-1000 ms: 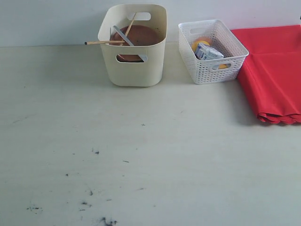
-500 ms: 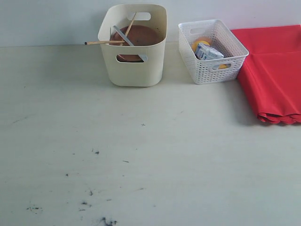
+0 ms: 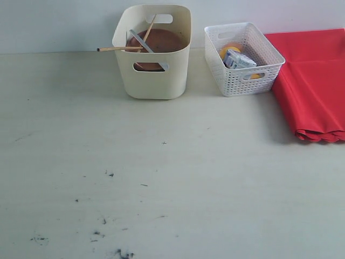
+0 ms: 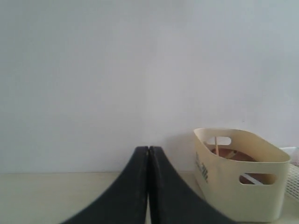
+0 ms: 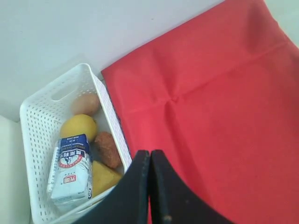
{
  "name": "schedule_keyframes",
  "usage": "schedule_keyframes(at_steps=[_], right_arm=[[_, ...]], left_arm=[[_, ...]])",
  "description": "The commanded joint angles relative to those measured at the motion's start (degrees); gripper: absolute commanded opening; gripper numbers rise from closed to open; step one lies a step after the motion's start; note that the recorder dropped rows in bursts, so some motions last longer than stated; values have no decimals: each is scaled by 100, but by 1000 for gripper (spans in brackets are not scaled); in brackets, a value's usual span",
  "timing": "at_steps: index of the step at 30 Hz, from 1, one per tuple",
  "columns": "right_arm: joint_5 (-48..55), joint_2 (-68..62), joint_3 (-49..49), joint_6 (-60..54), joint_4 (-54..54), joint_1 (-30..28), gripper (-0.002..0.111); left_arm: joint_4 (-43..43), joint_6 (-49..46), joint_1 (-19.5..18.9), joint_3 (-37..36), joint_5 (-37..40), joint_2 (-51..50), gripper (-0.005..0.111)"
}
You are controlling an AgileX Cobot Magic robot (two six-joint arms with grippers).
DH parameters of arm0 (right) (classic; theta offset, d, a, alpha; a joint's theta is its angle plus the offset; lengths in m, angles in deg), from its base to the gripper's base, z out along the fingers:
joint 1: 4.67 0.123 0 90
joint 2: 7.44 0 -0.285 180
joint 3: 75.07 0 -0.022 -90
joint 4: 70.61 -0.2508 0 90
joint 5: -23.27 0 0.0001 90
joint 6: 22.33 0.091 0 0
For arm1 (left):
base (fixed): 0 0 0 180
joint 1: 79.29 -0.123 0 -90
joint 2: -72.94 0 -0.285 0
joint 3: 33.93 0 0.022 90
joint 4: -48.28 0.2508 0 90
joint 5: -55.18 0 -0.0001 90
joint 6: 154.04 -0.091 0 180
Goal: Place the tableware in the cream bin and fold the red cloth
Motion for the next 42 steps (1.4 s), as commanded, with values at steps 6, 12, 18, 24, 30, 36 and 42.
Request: schedule_keyframes(at_steps=[6, 12, 18, 24, 30, 36, 42], right_arm=[[-63, 34, 49, -57, -23, 20, 0], [-63, 34, 49, -57, -23, 20, 0], [-63, 34, 49, -57, -23, 20, 0], [-63, 34, 49, -57, -23, 20, 0], [-63, 34, 49, -57, -23, 20, 0], [-63, 34, 49, -57, -23, 20, 0], [-63, 34, 49, -57, -23, 20, 0]], left_arm=[[-47, -33, -159, -141, -28, 37, 2], [-47, -33, -161, -141, 771, 37, 2], [-47, -33, -172, -141, 955, 37, 2], [-47, -33, -172, -141, 955, 37, 2], [-47, -33, -172, -141, 955, 37, 2], [-47, -33, -172, -141, 955, 37, 2], [-47, -33, -172, -141, 955, 37, 2]])
